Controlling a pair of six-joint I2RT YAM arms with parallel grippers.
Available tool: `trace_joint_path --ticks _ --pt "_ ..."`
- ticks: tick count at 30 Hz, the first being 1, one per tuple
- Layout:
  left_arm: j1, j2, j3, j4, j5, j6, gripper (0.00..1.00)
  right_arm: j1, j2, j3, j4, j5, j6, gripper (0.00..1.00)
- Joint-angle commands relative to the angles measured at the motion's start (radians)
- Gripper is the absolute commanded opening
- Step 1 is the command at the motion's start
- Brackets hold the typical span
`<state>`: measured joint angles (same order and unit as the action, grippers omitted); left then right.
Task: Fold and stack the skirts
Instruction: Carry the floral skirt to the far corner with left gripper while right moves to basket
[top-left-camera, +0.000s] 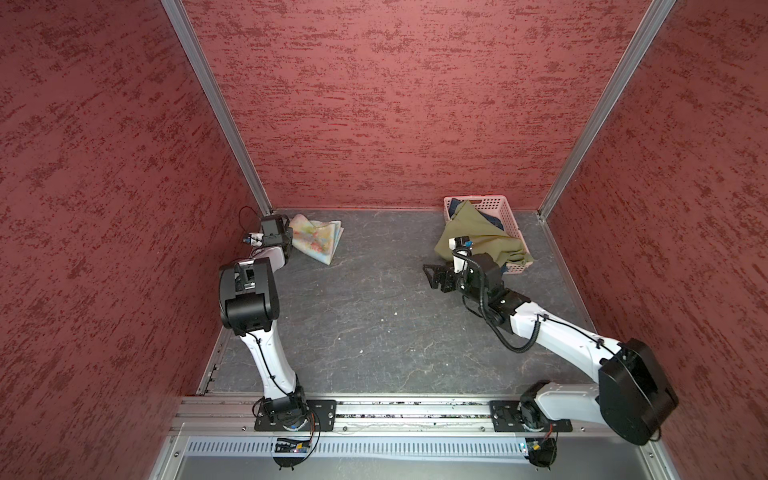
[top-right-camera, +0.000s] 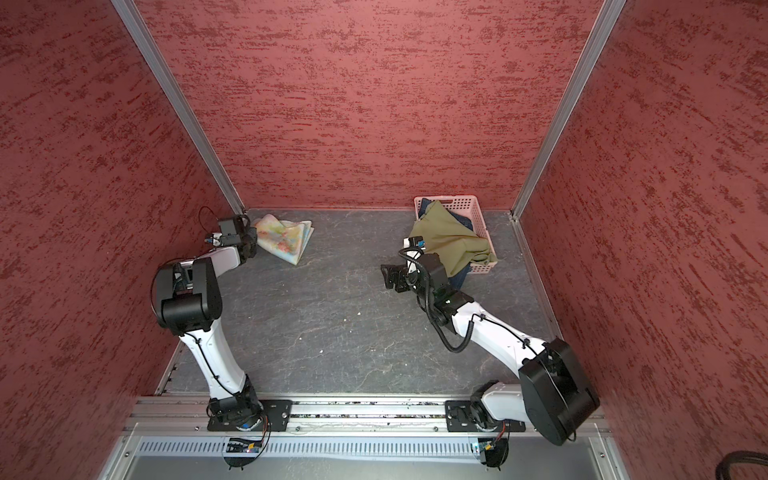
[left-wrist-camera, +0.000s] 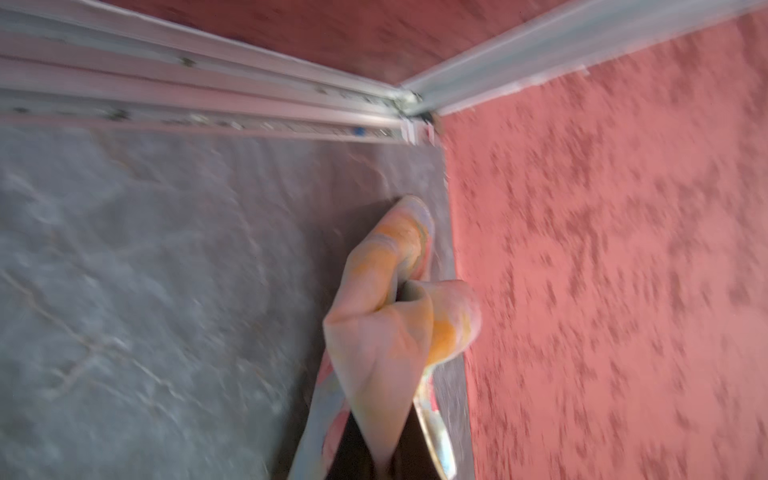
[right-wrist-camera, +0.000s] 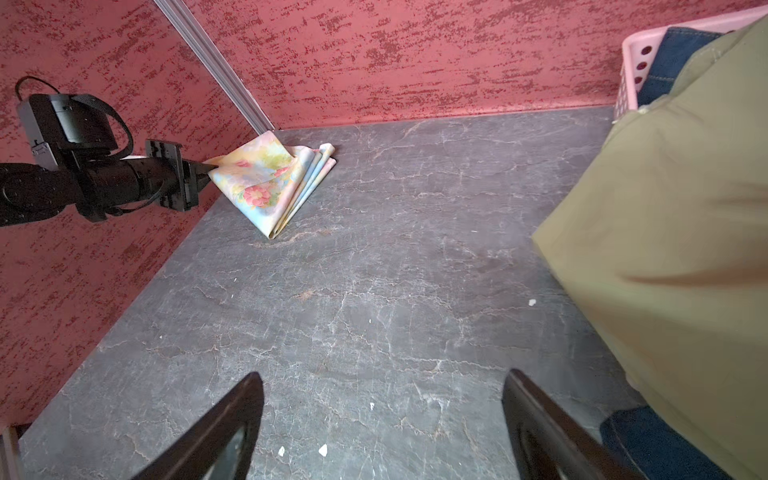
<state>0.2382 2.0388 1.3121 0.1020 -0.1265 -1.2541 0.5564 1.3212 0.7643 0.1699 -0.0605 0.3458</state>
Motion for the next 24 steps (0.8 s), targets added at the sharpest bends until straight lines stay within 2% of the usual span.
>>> trace_joint_path --ticks 1,7,11,17,24 --pt "0.020 0.063 0.029 0.049 -0.051 -0.167 0.00 -0.006 0.022 0.015 0.058 -0.019 -0.015 0.90" --pt "0.025 0.128 0.037 0.108 -0.122 -0.309 0.00 -0.006 0.058 0.034 0.064 -0.025 -0.010 0.90" --pt "0.027 0.193 0.117 0.089 -0.130 -0.309 0.00 -0.006 0.065 0.041 0.054 -0.013 -0.032 0.90" --pt "0.055 0.255 0.235 0.042 -0.027 -0.242 0.00 -0.006 0.081 0.048 0.061 0.001 -0.043 0.90" --pt "0.115 0.250 0.197 0.072 0.124 -0.176 0.00 -0.006 0.107 0.045 0.105 -0.018 -0.018 0.90"
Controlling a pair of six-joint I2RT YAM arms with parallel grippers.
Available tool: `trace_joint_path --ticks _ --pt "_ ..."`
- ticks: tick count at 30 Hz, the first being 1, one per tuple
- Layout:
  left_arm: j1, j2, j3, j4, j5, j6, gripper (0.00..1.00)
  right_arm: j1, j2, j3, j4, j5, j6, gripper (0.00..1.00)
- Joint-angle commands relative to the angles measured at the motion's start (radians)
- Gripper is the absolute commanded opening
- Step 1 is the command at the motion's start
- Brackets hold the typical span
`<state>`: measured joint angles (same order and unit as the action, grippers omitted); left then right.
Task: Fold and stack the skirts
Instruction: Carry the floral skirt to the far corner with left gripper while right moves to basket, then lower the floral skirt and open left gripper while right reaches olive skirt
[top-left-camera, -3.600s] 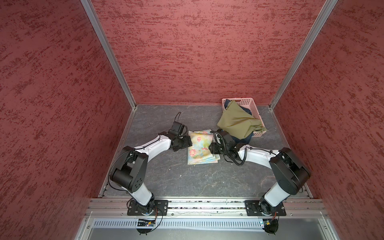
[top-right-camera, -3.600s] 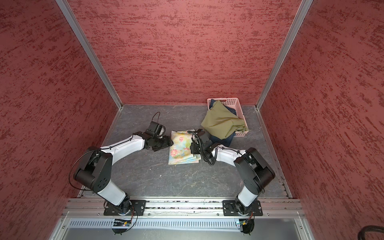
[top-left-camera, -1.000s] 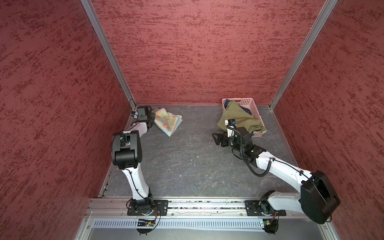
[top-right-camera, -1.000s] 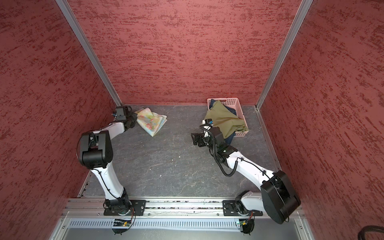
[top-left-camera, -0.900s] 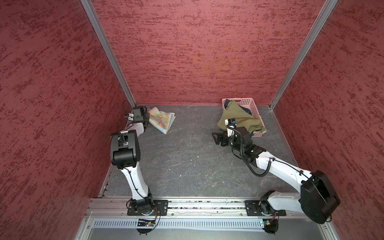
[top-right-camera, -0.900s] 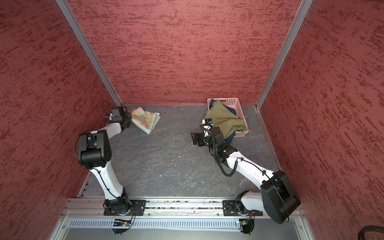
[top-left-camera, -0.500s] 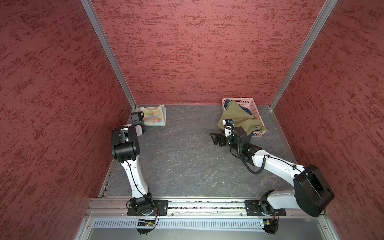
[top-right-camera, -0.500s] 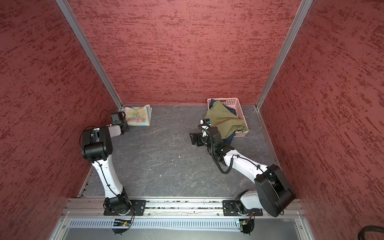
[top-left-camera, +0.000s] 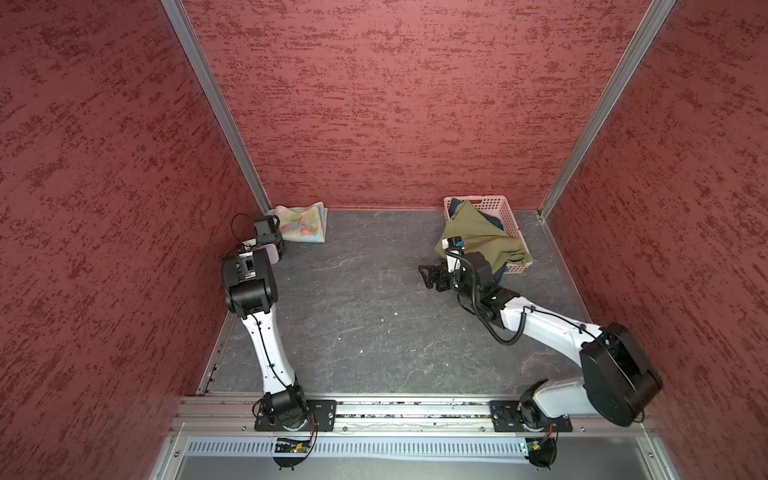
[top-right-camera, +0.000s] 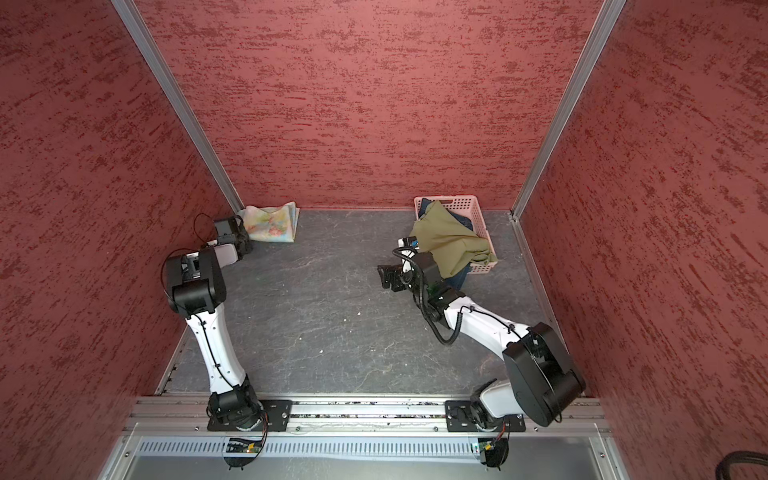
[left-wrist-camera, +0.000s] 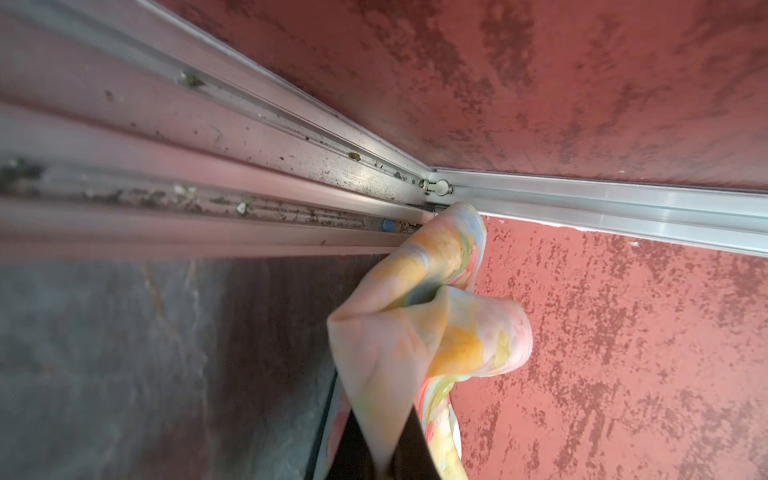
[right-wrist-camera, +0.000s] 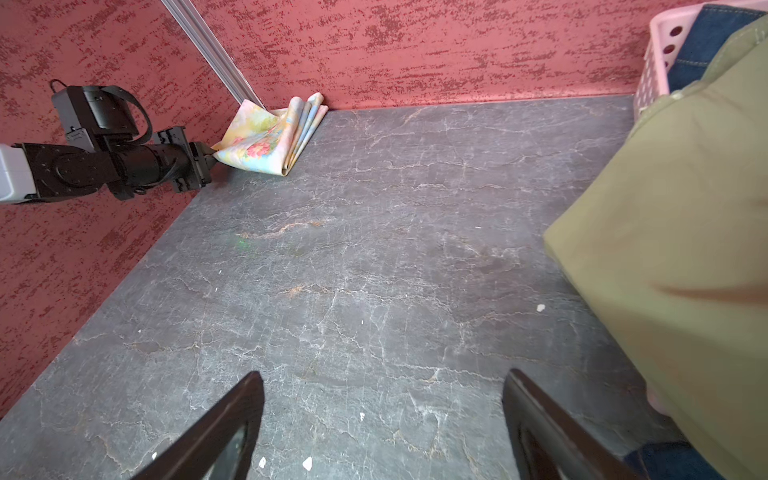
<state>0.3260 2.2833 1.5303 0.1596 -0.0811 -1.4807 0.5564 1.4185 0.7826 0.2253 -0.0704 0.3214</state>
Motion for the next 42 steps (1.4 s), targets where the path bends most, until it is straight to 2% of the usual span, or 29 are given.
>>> trace_joint_path --ticks 1,5,9,11,12,13,14,18,19,30,36,42 --pt "0.036 0.007 -0.024 0.023 0.100 0.073 0.00 -0.007 0.011 0.026 0.052 -0.009 0.008 0.90" --pt "0.057 0.028 0.023 -0.053 0.173 0.134 0.00 -0.006 0.005 0.022 0.048 -0.005 0.013 0.90" --pt "0.060 0.030 0.076 -0.144 0.195 0.185 0.01 -0.006 -0.006 0.026 0.031 0.008 0.022 0.90" --pt "0.058 0.030 0.097 -0.187 0.201 0.201 0.14 -0.006 -0.015 0.025 0.021 0.020 0.029 0.90" --pt "0.058 0.024 0.094 -0.198 0.201 0.204 0.25 -0.006 -0.023 0.019 0.022 0.025 0.034 0.91" --pt "0.057 0.019 0.093 -0.212 0.202 0.205 0.41 -0.006 -0.032 0.014 0.022 0.029 0.037 0.91" --pt "0.055 0.014 0.099 -0.237 0.205 0.205 0.53 -0.006 -0.040 0.011 0.020 0.032 0.040 0.91" --pt "0.048 -0.020 0.106 -0.350 0.197 0.183 0.92 -0.006 -0.075 0.013 -0.012 0.040 0.042 0.93" --pt "0.049 -0.032 0.102 -0.380 0.198 0.176 1.00 -0.006 -0.087 0.010 -0.020 0.045 0.042 0.93" --pt "0.039 -0.182 0.017 -0.607 0.179 0.181 1.00 -0.006 -0.212 -0.026 -0.101 0.114 0.079 0.95" --pt "0.015 -0.315 -0.111 -0.603 0.205 0.262 1.00 -0.015 -0.234 0.034 -0.287 0.231 0.163 0.94" --pt "-0.069 -0.538 -0.304 -0.568 0.237 0.321 0.99 -0.061 -0.189 0.108 -0.420 0.245 0.225 0.94"
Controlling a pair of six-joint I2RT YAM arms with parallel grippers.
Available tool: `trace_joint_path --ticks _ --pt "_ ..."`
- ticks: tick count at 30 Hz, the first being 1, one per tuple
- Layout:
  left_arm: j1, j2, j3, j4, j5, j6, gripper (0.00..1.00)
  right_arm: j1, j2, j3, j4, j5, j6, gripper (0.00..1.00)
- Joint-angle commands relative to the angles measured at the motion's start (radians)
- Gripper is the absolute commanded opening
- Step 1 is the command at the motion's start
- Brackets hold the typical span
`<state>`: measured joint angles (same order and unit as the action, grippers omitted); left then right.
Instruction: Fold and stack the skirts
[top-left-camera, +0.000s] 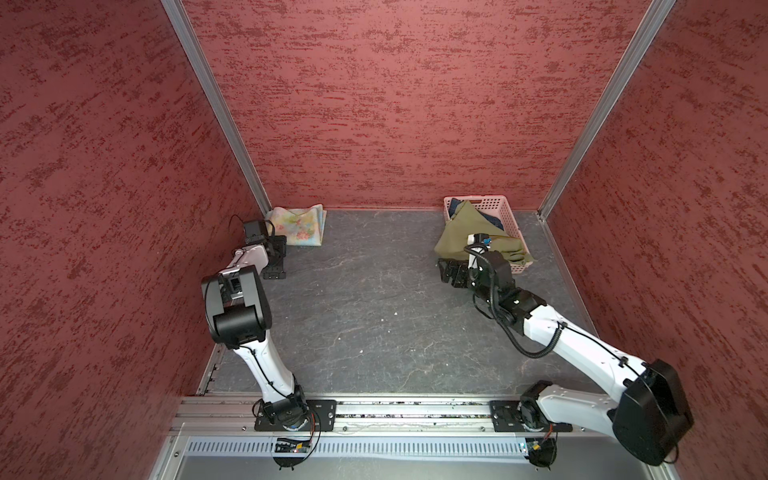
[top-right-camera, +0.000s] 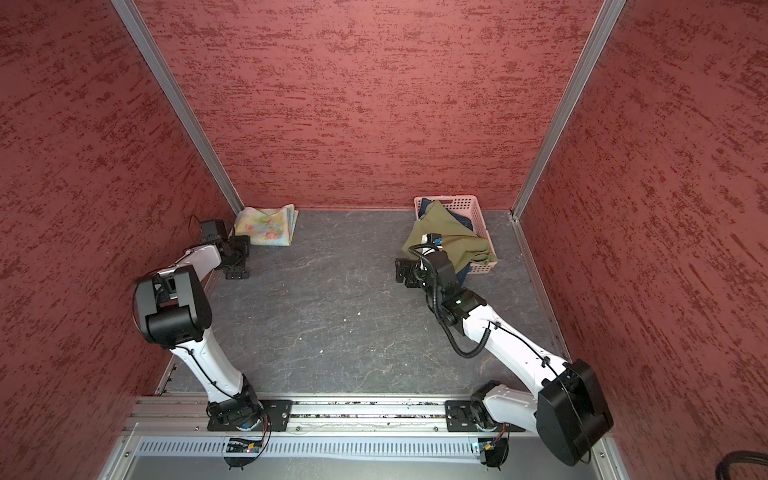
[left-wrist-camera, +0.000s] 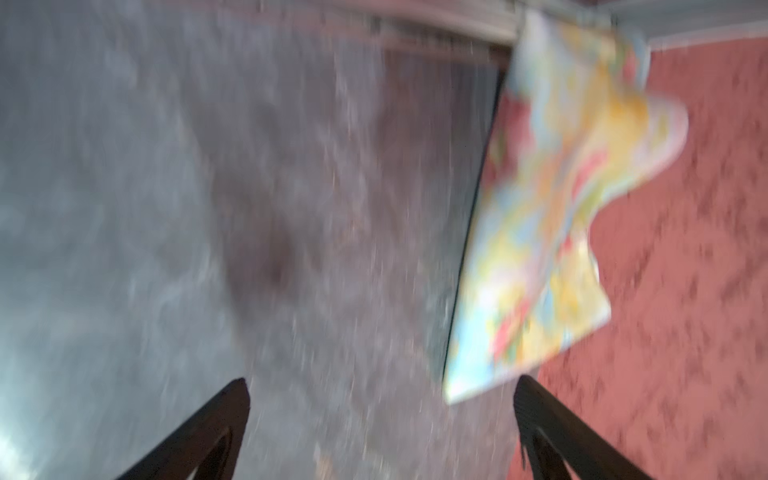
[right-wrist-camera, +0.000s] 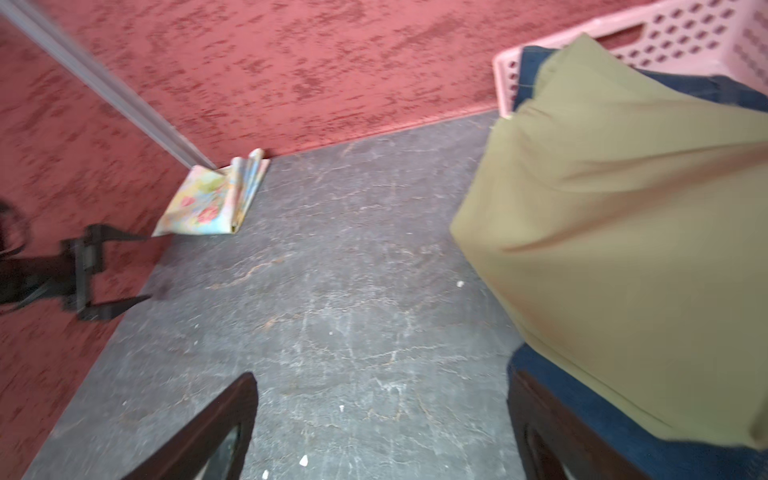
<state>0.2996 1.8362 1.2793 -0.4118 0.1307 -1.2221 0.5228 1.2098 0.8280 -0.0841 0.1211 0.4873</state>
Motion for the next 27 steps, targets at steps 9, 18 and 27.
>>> trace_joint_path --ticks 9,18,27 --pt "-0.319 -0.524 -0.353 0.065 -0.024 0.231 0.99 -0.149 0.108 0.212 -0.271 0.060 0.060 0.91" --pt "-0.732 -0.591 -0.341 0.043 0.023 0.587 1.00 -0.244 0.082 0.196 -0.411 0.075 0.109 0.89" --pt "-1.076 -0.487 -0.245 0.011 -0.105 0.897 1.00 -0.338 0.042 0.070 -0.392 -0.070 0.160 0.84"
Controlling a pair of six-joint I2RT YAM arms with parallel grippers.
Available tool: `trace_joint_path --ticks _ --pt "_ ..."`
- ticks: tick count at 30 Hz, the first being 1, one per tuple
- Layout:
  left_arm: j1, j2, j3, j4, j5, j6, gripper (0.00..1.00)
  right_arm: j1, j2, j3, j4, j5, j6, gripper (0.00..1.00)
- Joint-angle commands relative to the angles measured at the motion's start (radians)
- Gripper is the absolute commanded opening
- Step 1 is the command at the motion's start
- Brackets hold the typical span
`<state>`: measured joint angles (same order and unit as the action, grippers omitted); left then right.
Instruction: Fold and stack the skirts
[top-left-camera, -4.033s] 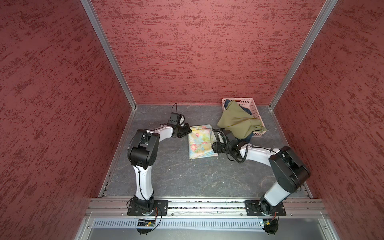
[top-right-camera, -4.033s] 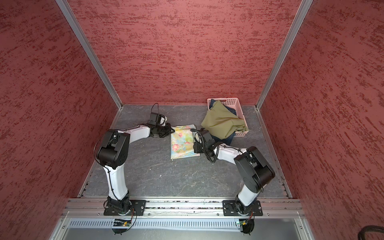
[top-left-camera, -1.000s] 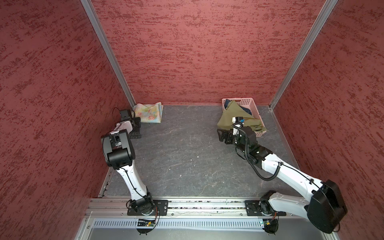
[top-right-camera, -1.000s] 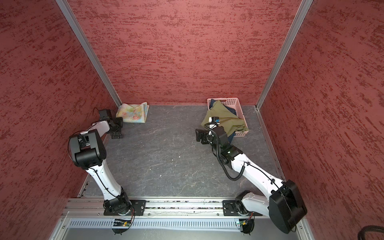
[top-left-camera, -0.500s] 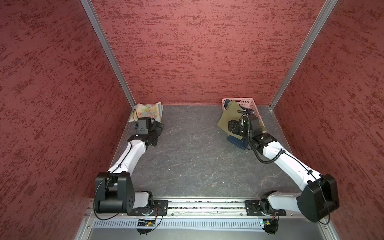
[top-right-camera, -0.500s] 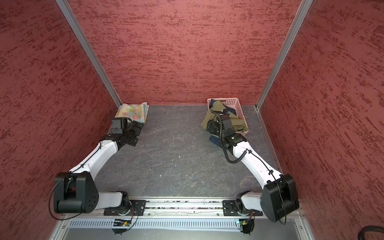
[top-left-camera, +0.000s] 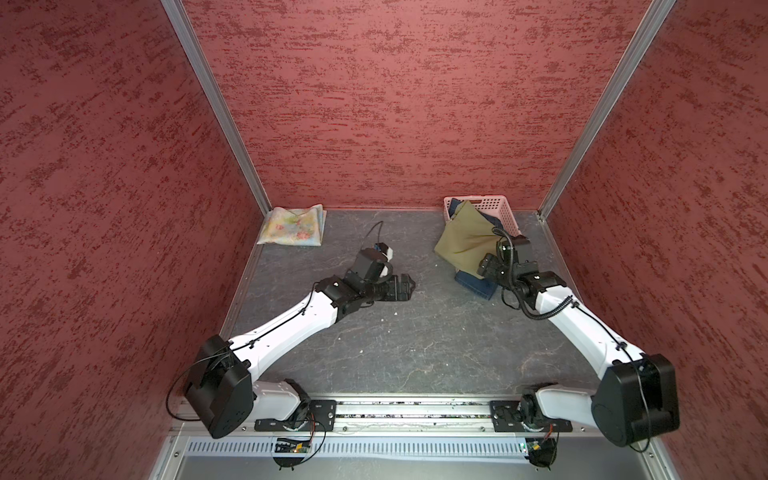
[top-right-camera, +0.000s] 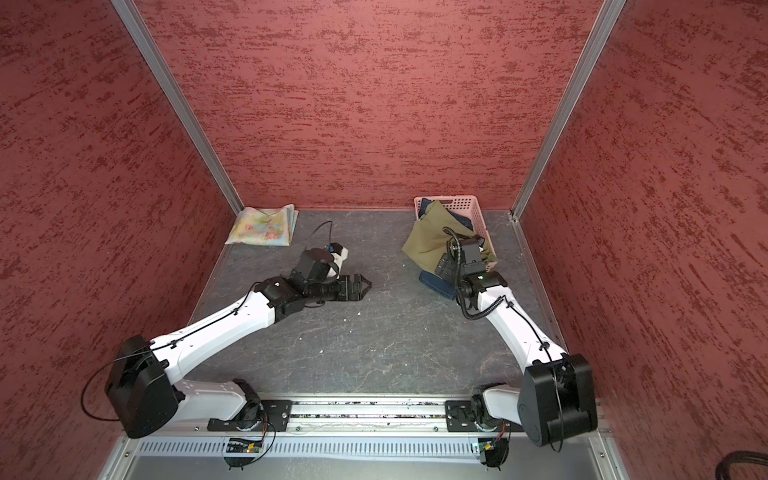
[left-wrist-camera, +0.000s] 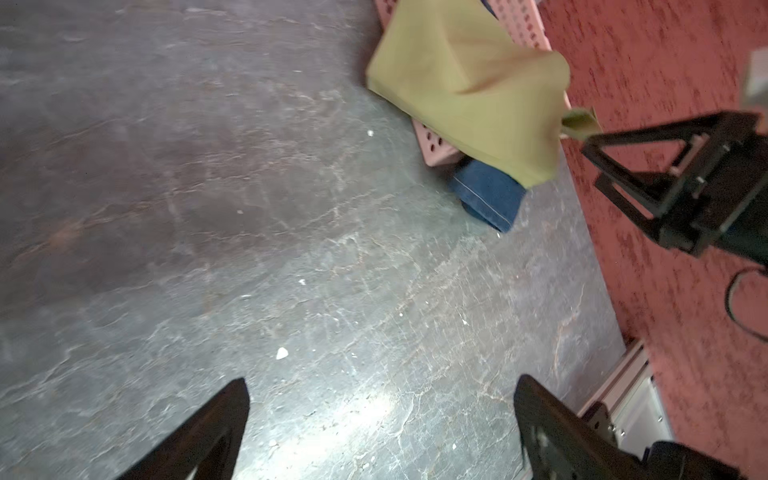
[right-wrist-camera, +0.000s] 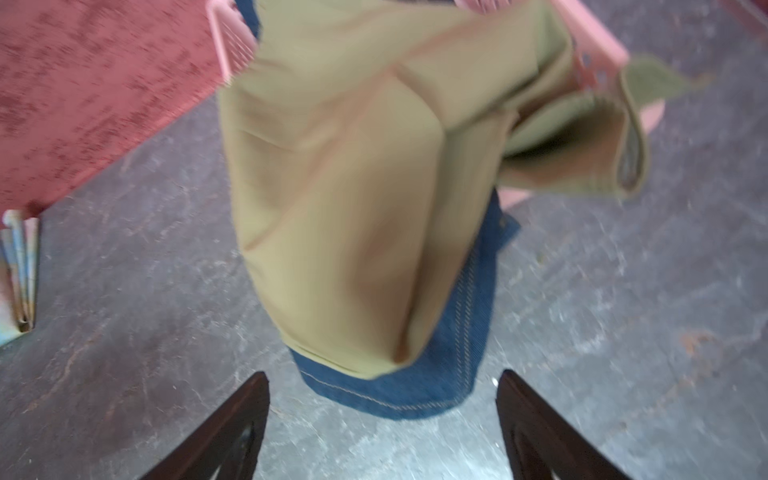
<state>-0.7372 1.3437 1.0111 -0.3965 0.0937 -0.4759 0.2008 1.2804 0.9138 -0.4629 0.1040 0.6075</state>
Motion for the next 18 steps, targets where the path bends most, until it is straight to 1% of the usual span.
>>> trace_joint_path --ticks 1,6,9,12,15,17,18 --pt "-0.050 0.008 0.027 -0.004 -0.070 0.169 1.00 -0.023 -0.029 -0.025 -0.009 -0.064 0.043 0.83" --pt "-0.090 0.006 0.073 -0.019 -0.097 0.260 1.00 -0.054 -0.015 -0.058 0.035 -0.115 0.052 0.79" --pt "-0.093 -0.001 0.108 -0.031 -0.095 0.311 1.00 -0.067 0.009 -0.058 0.067 -0.137 0.055 0.73" --pt "-0.091 0.001 0.127 -0.039 -0.097 0.365 1.00 -0.075 0.038 -0.049 0.091 -0.150 0.059 0.69" --pt "-0.085 -0.004 0.106 -0.010 -0.092 0.404 1.00 -0.079 0.070 -0.031 0.122 -0.162 0.059 0.65" --pt "-0.079 -0.013 0.075 0.033 -0.074 0.426 1.00 -0.080 0.106 -0.017 0.139 -0.175 0.061 0.57" --pt "-0.073 -0.022 0.054 0.064 -0.059 0.435 1.00 -0.081 0.124 -0.006 0.145 -0.184 0.063 0.49"
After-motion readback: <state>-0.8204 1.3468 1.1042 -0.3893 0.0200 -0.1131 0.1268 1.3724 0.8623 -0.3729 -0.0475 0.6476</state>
